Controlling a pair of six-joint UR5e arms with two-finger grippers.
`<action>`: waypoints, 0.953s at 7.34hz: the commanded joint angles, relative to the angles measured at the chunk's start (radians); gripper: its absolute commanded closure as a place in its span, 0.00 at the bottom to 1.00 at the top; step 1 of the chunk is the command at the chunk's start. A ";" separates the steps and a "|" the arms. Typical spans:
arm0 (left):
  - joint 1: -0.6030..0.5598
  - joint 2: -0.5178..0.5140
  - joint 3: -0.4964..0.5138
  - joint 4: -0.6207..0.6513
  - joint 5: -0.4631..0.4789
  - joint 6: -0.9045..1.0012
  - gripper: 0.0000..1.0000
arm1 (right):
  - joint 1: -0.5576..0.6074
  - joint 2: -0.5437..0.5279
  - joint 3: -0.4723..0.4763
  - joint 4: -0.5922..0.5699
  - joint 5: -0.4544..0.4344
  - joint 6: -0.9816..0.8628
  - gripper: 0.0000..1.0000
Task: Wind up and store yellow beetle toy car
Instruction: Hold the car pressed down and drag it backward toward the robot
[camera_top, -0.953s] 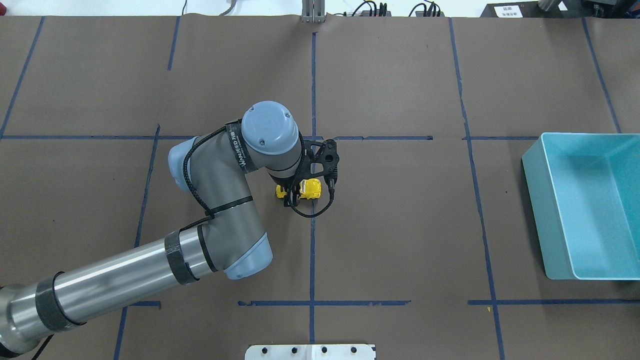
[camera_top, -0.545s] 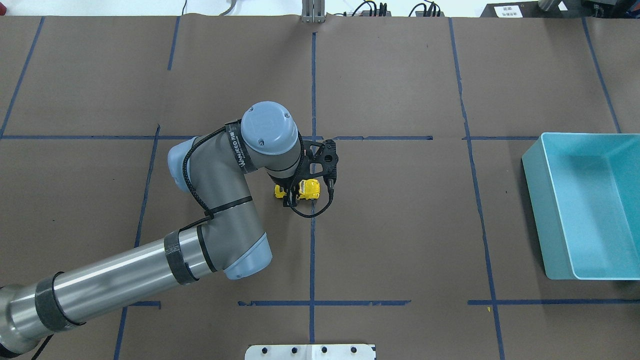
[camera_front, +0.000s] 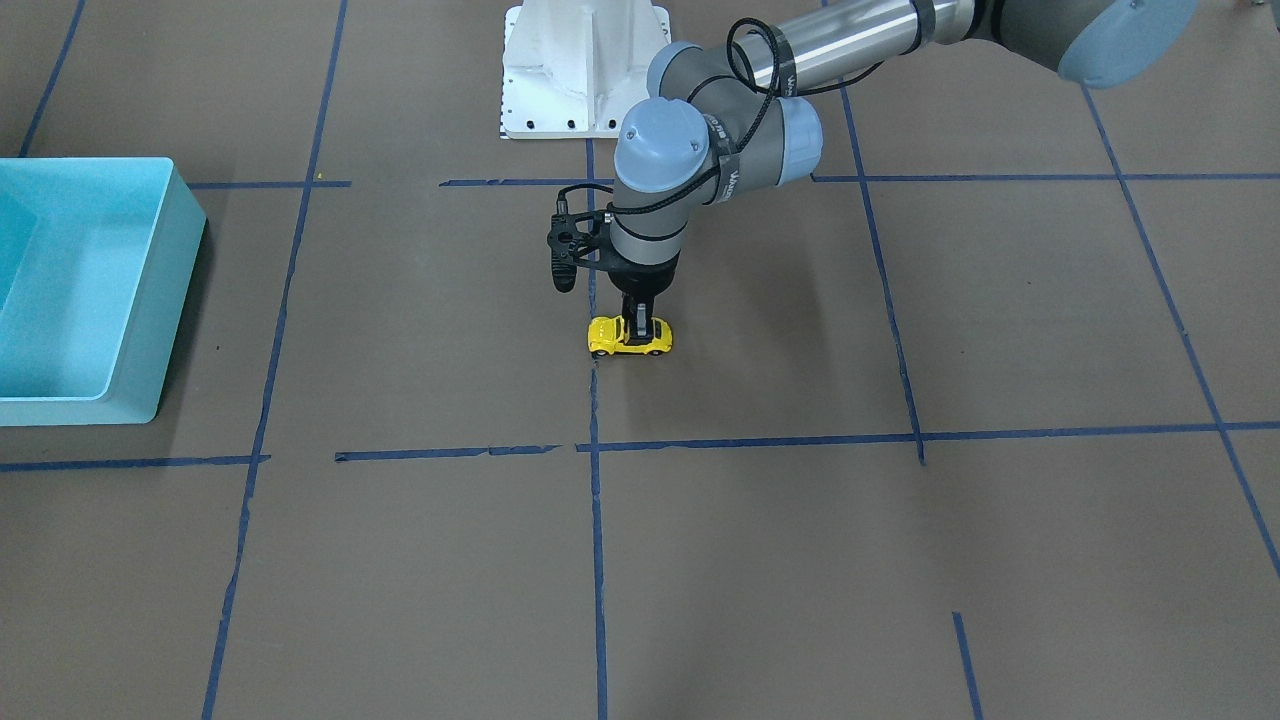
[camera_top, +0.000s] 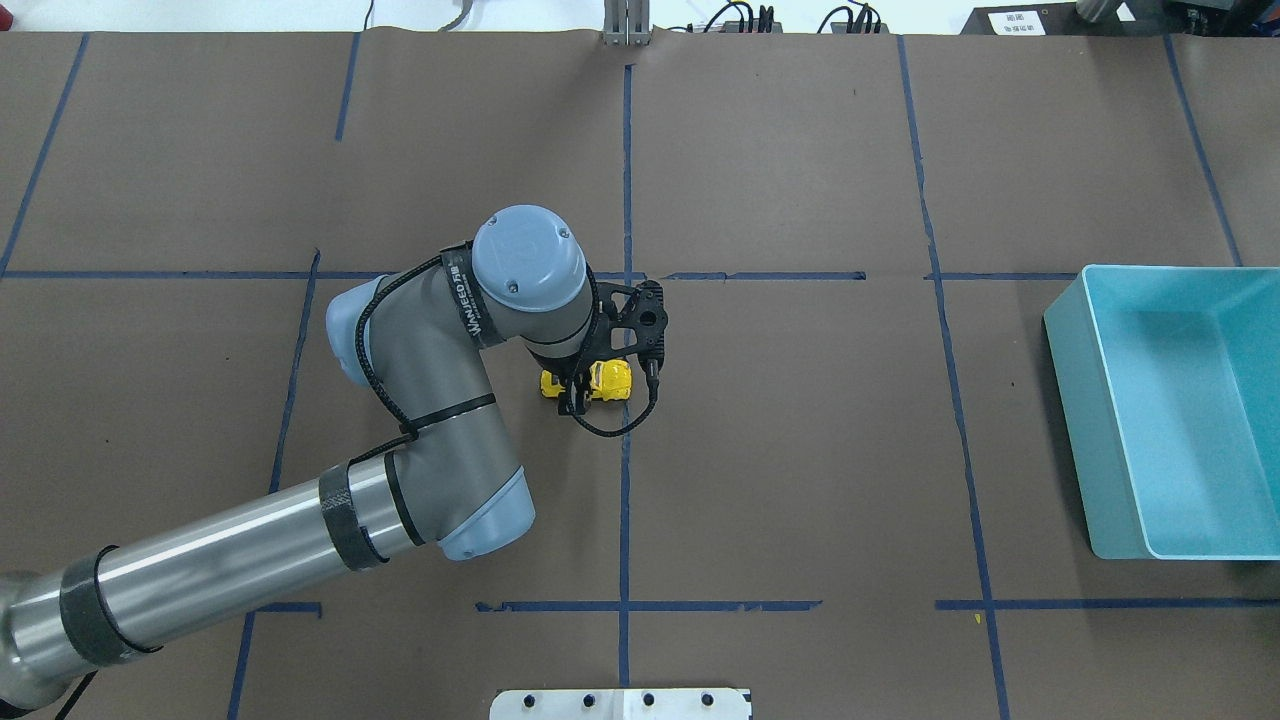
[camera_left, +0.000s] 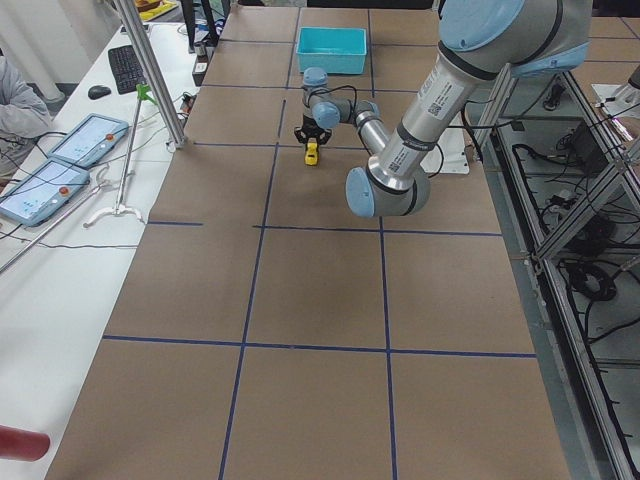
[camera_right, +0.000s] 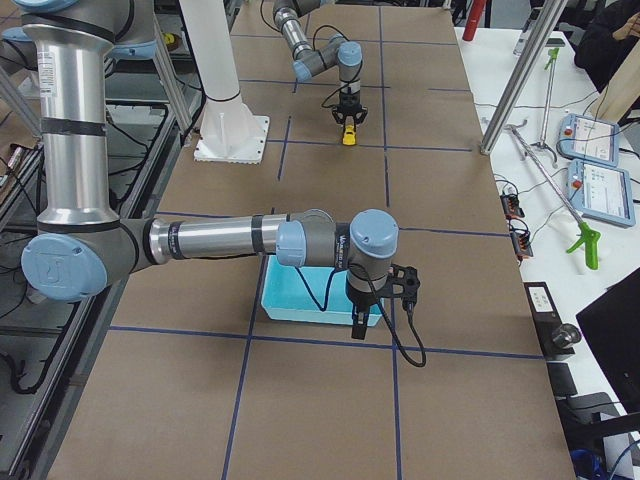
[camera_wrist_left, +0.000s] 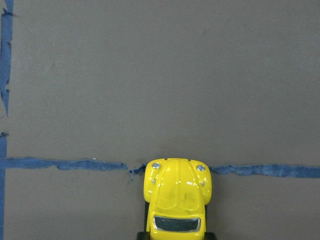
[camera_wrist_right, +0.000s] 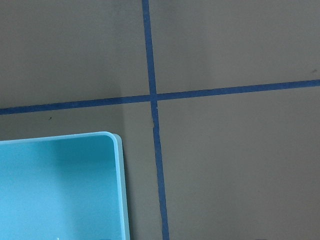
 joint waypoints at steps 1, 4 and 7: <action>-0.001 0.003 -0.003 0.000 -0.001 0.000 1.00 | 0.000 0.000 0.000 0.000 0.000 0.000 0.00; -0.003 0.019 -0.013 0.000 -0.004 0.000 1.00 | 0.000 0.000 0.000 0.000 0.000 0.000 0.00; -0.004 0.049 -0.041 0.000 -0.003 0.000 1.00 | 0.000 0.000 0.000 0.000 0.000 0.000 0.00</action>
